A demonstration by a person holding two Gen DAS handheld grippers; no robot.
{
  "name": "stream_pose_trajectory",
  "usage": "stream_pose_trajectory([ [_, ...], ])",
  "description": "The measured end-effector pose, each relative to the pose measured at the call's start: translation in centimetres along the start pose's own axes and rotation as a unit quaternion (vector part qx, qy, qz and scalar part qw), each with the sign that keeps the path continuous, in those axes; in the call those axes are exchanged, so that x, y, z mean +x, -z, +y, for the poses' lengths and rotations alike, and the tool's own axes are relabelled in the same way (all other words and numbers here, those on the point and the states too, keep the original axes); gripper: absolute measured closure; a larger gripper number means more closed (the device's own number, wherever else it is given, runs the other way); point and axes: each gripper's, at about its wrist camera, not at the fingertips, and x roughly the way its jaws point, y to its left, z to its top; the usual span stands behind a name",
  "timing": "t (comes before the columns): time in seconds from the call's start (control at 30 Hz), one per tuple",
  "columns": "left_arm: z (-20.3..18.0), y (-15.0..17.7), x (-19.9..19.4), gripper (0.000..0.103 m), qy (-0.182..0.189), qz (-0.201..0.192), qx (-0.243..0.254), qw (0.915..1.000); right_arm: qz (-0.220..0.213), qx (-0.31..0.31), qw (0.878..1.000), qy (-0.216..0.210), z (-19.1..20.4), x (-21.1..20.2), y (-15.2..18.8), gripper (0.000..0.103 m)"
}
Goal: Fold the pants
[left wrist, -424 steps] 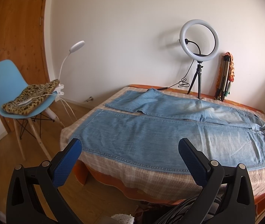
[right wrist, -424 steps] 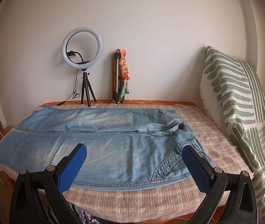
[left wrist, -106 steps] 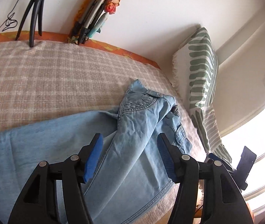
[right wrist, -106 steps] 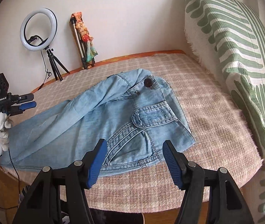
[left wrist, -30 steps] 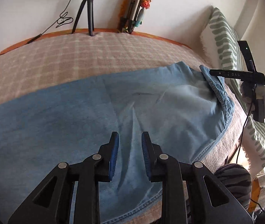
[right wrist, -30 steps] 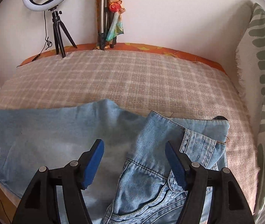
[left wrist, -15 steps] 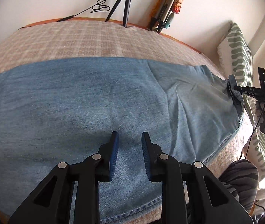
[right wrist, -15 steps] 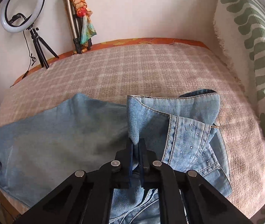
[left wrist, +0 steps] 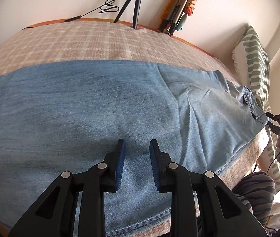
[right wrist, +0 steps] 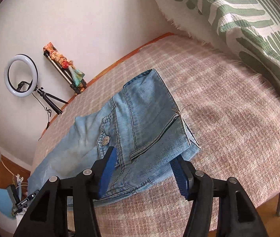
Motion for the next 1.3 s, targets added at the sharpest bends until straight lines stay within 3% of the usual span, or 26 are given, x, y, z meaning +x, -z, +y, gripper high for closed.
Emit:
stream_pose_trajectory([
  [0.07,0.0,-0.1,0.0,0.08,-0.002,0.001,-0.001,1.0,0.002,0.029,1.0,-0.008,-1.0,0.5,-0.3,0.046],
  [0.1,-0.1,-0.1,0.0,0.08,-0.004,0.001,0.001,1.0,0.005,0.028,1.0,-0.001,-1.2,0.9,-0.5,0.06],
  [0.13,-0.2,0.0,0.0,0.08,-0.007,0.001,0.004,1.0,0.011,0.022,1.0,0.013,-1.2,1.3,-0.6,0.083],
  [0.17,-0.3,0.0,0.0,0.08,-0.01,0.0,0.007,0.9999,0.014,0.012,1.0,0.023,-0.9,1.7,-0.7,0.092],
  [0.23,-0.5,0.1,0.0,0.08,-0.015,-0.002,0.013,0.9998,-0.002,-0.013,1.0,0.027,-0.2,1.1,-0.5,0.1],
  [0.3,-0.5,0.1,0.0,0.08,-0.017,-0.003,0.015,0.9997,-0.018,-0.038,0.998,0.036,0.3,0.3,-0.5,0.1],
  [0.37,-0.5,0.0,0.0,0.08,-0.018,-0.002,0.017,0.9997,0.001,-0.047,0.997,0.064,-0.1,0.7,-0.5,0.098],
  [0.4,-0.5,0.1,0.0,0.08,-0.019,-0.002,0.017,0.9997,0.012,-0.051,0.995,0.085,-0.5,0.9,-0.5,0.089],
  [0.43,-0.5,0.1,0.0,0.08,-0.02,-0.002,0.018,0.9996,0.021,-0.055,0.993,0.1,-1.0,1.0,-0.7,0.073],
  [0.47,-0.6,0.1,0.0,0.08,-0.022,-0.003,0.02,0.9996,0.021,-0.057,0.992,0.109,-1.5,0.8,-1.0,0.069],
  [0.6,-0.8,0.1,0.1,0.08,-0.031,-0.003,0.029,0.9991,-0.025,-0.075,0.993,0.085,-2.1,-1.2,-3.7,0.055],
  [0.7,-0.7,0.2,0.1,0.08,-0.032,-0.007,0.026,0.9991,-0.026,-0.117,0.992,0.041,-1.5,-0.4,-6.8,0.034],
  [0.93,-0.7,0.2,0.1,0.08,-0.038,-0.009,0.023,0.999,0.035,-0.14,0.989,-0.017,-1.4,7.6,-12.0,0.029],
  [1.07,-1.0,0.1,0.2,0.08,-0.051,-0.007,0.031,0.9982,0.06,-0.15,0.987,-0.022,-1.8,11.2,-12.6,0.027],
  [1.27,-1.2,-0.1,0.4,0.08,-0.059,-0.005,0.033,0.9977,0.073,-0.115,0.985,-0.106,-3.2,13.3,-13.0,0.025],
  [1.3,-1.2,-0.1,0.4,0.08,-0.062,-0.005,0.035,0.9975,0.076,-0.116,0.983,-0.119,-3.1,13.4,-12.9,0.032],
])
